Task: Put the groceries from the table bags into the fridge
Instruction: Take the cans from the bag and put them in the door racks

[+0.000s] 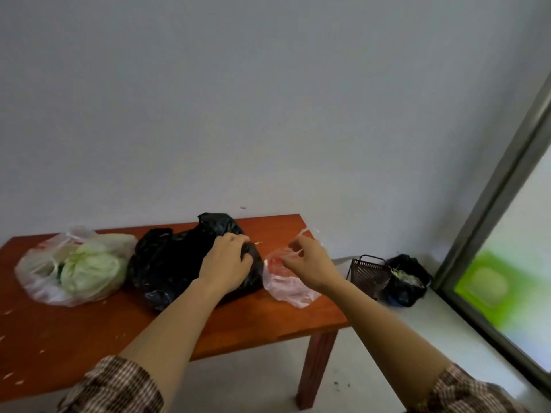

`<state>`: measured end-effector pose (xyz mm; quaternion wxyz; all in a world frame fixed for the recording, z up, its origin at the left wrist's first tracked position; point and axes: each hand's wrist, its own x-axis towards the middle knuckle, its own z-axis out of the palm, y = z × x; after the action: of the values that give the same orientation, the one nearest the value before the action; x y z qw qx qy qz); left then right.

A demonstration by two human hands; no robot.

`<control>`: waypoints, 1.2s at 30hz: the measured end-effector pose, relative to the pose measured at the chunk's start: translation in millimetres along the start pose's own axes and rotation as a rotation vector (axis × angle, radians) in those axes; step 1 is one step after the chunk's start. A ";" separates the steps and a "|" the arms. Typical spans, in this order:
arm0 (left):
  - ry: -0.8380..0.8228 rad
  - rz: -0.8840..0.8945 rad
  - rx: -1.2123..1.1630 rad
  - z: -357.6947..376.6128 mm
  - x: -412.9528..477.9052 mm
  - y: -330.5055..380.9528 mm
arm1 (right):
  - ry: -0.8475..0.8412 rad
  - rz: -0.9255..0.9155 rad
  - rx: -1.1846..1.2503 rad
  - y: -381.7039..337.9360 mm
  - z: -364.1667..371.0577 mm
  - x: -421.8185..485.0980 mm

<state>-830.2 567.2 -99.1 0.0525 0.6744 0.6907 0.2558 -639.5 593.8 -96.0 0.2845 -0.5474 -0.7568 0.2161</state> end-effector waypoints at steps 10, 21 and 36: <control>-0.124 -0.127 0.100 50.6 75.6 -153.3 | -0.213 0.007 -0.019 3.5 117.6 131.9; -0.302 -0.278 0.463 78.1 144.5 -252.0 | -0.290 -0.345 -0.380 -12.7 230.3 189.6; -0.761 -0.056 0.327 162.1 185.6 -311.0 | -0.538 0.232 -0.948 31.2 243.8 227.0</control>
<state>-1059.7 803.5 -320.4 0.2034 0.7012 0.6715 -0.1266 -834.4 815.5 -253.5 -0.2220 -0.6208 -0.7518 0.0140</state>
